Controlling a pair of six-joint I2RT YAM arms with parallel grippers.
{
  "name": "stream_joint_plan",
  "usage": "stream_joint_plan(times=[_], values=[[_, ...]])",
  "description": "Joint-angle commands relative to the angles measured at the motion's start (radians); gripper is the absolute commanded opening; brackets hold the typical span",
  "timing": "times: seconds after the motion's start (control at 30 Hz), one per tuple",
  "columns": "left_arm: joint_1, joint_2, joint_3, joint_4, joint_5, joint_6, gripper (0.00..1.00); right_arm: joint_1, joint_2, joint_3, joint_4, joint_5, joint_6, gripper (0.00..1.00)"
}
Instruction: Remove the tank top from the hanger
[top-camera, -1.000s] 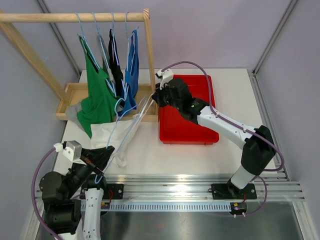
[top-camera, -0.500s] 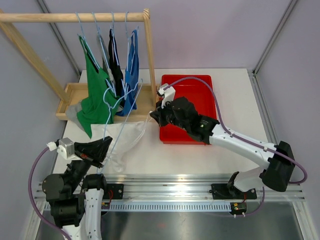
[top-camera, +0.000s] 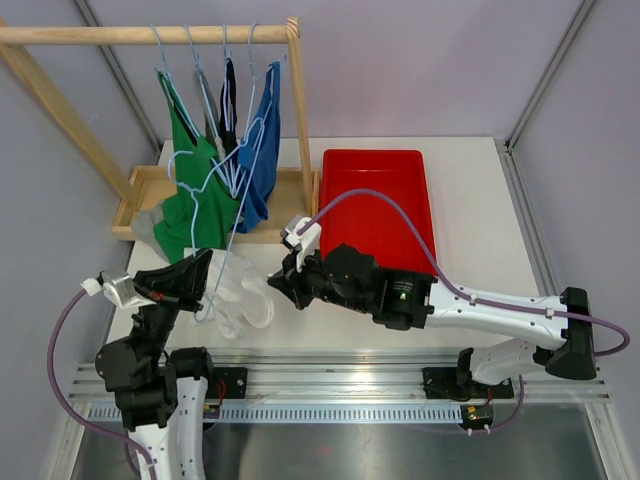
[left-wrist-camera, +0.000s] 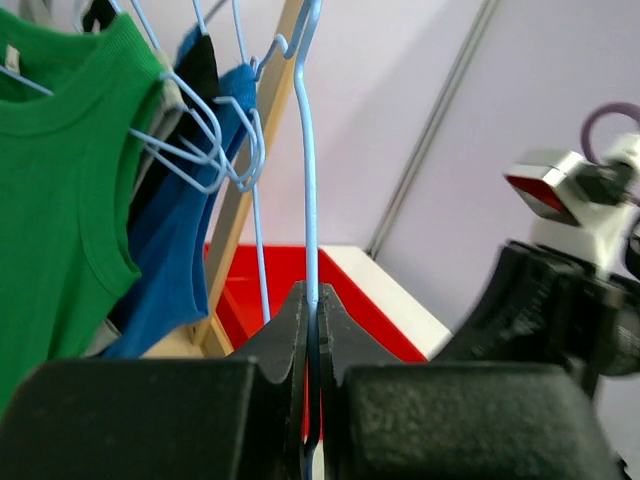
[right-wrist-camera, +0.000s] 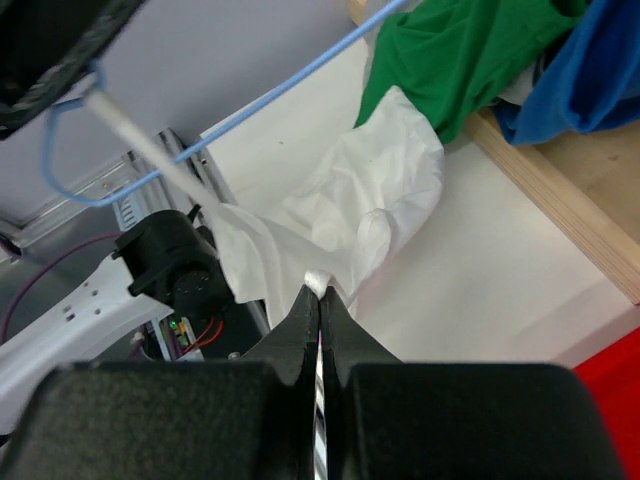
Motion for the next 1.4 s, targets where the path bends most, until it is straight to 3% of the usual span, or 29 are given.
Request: stream_joint_plan(times=[0.0,0.2,0.4,0.67,1.37], values=[[0.016,-0.145,-0.036,0.165,-0.075,-0.025,0.00,0.059,-0.011,0.091,-0.015,0.097,-0.012,0.00],[0.016,-0.096,-0.044,0.254,-0.133,-0.009,0.00,0.130,-0.037,0.111,-0.064,0.162,-0.022,0.00],[0.016,-0.073,0.007,0.285,-0.104,-0.048,0.00,0.133,-0.054,0.073,-0.069,0.225,-0.025,0.00],[0.016,-0.040,0.007,0.403,-0.146,-0.102,0.00,0.133,-0.049,0.024,-0.043,0.183,0.023,0.00],[0.002,0.194,0.015,0.610,-0.295,0.074,0.00,0.168,-0.204,-0.096,-0.162,0.337,0.112,0.00]])
